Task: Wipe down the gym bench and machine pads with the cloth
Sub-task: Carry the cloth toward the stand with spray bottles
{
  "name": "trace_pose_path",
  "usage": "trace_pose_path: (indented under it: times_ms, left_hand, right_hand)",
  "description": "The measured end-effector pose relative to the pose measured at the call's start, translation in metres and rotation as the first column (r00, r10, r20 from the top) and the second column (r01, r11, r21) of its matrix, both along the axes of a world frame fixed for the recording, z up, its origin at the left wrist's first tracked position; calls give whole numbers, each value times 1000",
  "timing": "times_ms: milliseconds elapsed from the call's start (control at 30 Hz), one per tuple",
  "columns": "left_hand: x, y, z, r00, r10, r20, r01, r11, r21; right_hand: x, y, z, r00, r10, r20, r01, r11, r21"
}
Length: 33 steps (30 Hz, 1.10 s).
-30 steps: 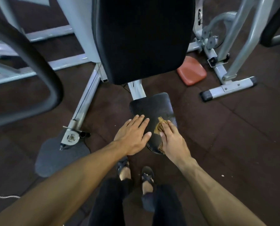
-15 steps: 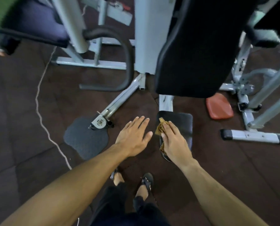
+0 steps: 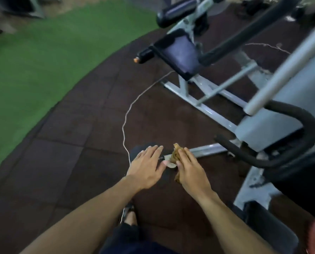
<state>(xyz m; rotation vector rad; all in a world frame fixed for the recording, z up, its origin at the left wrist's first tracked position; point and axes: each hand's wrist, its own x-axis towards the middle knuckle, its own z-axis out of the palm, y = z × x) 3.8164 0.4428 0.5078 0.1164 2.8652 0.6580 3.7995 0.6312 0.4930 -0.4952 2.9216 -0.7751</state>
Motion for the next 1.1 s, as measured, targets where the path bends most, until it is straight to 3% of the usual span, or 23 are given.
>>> trace_pose_path:
  times_ms: [100, 267, 667, 900, 1100]
  left_hand:
    - [-13, -74, -1, 994, 113, 14, -112, 994, -10]
    - [-48, -155, 0, 978, 207, 4, -207, 978, -39]
    - [-230, -255, -13, 943, 333, -8, -333, 941, -54]
    - [-345, -302, 6, 879, 476, -11, -476, 879, -27]
    - [-434, -347, 13, 867, 499, 8, -499, 867, -16]
  right_hand:
    - [-40, -73, 3, 994, 97, -47, -97, 995, -2]
    - [-97, -157, 9, 985, 173, 17, -173, 985, 11]
    - [-300, -271, -14, 946, 317, 66, -317, 948, -11]
    - [-430, -326, 2, 914, 401, 63, -398, 915, -62]
    - [-527, -379, 7, 896, 434, 89, -429, 900, -77]
